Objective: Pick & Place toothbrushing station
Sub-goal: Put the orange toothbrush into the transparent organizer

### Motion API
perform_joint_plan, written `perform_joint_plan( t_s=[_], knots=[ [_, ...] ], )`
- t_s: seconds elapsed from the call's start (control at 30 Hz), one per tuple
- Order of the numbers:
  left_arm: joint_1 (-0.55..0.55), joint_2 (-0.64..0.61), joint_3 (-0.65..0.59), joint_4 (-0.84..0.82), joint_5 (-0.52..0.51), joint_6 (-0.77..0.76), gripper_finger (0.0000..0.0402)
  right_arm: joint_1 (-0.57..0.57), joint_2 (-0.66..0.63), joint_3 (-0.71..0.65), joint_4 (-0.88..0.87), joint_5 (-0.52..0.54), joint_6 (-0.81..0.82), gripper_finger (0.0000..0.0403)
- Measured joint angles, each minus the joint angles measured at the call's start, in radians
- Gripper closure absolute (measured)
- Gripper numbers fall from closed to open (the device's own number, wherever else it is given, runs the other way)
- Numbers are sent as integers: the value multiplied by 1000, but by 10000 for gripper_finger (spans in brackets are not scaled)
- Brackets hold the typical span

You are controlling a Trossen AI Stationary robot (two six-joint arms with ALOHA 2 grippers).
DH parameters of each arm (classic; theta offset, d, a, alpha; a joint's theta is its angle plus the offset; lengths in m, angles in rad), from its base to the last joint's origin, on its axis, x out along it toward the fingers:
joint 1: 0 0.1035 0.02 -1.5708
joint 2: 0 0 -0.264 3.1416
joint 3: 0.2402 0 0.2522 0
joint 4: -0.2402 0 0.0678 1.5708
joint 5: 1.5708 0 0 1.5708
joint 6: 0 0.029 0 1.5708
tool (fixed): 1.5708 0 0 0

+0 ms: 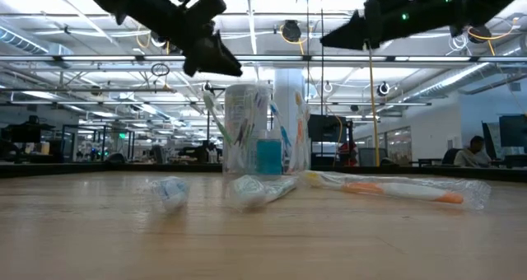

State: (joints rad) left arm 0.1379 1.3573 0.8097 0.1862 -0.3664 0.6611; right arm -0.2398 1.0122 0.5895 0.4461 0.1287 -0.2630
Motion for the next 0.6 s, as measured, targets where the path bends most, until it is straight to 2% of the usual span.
perform_joint_plan(
  t_s=[0.1, 0.2, 0.3, 0.37, 0.5, 0.6],
  knots=[
    [-1, -6, 0, -116, 117, -130, 231, 84, 53, 55, -35, 23, -3, 204],
    [-1, -4, 0, -257, 186, -220, 231, 163, 130, 122, -115, 138, 30, 204],
    [0, -5, 0, -405, 239, -270, 231, 216, 209, 206, -264, 241, 122, 204],
    [0, -4, 0, -497, 264, -328, 231, 243, 264, 252, -368, 264, 216, 204],
    [0, -4, 0, -577, 270, -438, 231, 296, 367, 269, -514, 230, 398, 204],
    [0, -4, -1, -570, 269, -447, 231, 301, 431, 269, -559, 41, 559, 204]
  ],
)
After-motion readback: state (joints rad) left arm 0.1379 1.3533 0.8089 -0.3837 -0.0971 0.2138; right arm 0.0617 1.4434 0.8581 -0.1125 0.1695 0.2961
